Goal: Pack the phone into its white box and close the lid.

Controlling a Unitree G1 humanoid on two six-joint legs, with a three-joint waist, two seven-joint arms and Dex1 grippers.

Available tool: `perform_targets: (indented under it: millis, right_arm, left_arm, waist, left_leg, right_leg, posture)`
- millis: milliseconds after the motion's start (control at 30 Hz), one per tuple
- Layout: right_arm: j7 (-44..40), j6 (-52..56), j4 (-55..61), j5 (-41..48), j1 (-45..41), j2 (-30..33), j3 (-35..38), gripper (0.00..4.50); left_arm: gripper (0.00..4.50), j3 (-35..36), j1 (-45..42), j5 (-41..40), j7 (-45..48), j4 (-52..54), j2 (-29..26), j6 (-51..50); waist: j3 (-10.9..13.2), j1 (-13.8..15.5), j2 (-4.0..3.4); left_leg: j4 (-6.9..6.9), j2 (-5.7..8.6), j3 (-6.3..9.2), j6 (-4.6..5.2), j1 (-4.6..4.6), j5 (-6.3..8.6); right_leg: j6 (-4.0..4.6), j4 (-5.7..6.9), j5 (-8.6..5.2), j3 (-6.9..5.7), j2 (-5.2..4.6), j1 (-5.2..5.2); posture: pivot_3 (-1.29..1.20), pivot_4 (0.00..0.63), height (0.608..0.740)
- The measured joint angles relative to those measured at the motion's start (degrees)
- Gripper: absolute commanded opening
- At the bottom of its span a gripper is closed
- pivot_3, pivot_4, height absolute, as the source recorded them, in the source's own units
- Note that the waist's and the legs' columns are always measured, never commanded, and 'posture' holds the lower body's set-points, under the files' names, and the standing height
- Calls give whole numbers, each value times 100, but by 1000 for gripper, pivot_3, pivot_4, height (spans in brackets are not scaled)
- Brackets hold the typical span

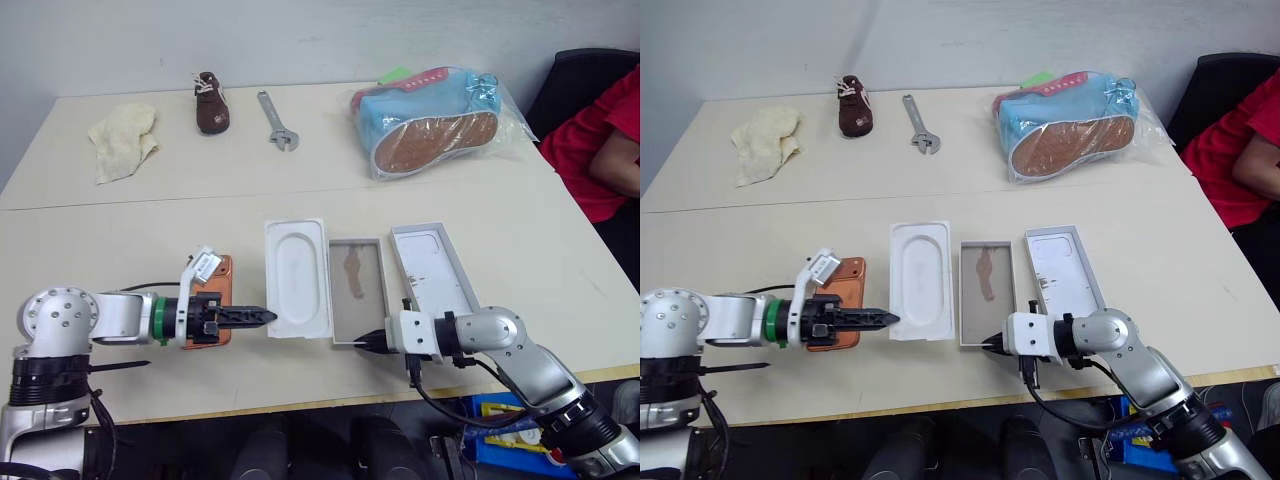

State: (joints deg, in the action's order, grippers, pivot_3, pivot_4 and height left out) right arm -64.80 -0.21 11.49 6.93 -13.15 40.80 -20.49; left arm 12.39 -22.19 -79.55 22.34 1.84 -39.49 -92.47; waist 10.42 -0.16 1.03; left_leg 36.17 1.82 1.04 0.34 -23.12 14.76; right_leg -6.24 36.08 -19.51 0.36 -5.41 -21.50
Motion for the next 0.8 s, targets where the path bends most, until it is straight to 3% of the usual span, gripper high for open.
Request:
perform_targets:
  millis: [267, 400, 567, 733, 800]
  right_arm:
    - [-52, -25, -47, -238, -195, -229, -178, 18]
    - [-41, 83, 11, -287, -129, -201, -149, 948]
    - [-117, 804, 1000, 293, 447, 325, 347, 2726]
    - [-197, 1933, 2171, 1830, 1268, 1139, 1983, 4456]
    - [-97, 2365, 2415, 2404, 1464, 1277, 2697, 4456]
  left_arm:
    - [0, -146, 21, -472, -749, 27, 339, 3]
    - [0, -258, 15, -627, -1149, 2, 495, 17]
    - [0, -524, 10, -1035, -1748, -62, 623, 186]
    - [0, -922, 14, -1766, -2818, -304, 878, 814]
    - [0, -1107, 26, -2123, -3244, -324, 936, 1134]
  waist:
    - [-1, 6, 2]
    - [-1, 13, 2]
    - [-2, 40, 5]
    - [-4, 78, 7]
    - [-4, 82, 9]
  left_leg:
    - [5, 0, 0, -8, 2, -5]
    - [4, 1, 0, -9, 1, -5]
    - [6, 2, 3, -9, -1, -5]
    - [6, 0, 6, 0, 3, 1]
    - [5, -1, 6, 10, 3, 7]
  right_leg:
    - [0, 9, 0, 0, 1, 0]
    - [0, 7, 0, 0, 1, 0]
    - [-1, 2, 1, -1, -1, 4]
    - [-1, -4, 1, -3, -1, 14]
    - [-1, -5, 1, -2, -1, 15]
  posture:
    - [0, 150, 740]
    - [0, 150, 740]
    - [0, 150, 740]
    - [0, 150, 740]
    - [0, 150, 740]
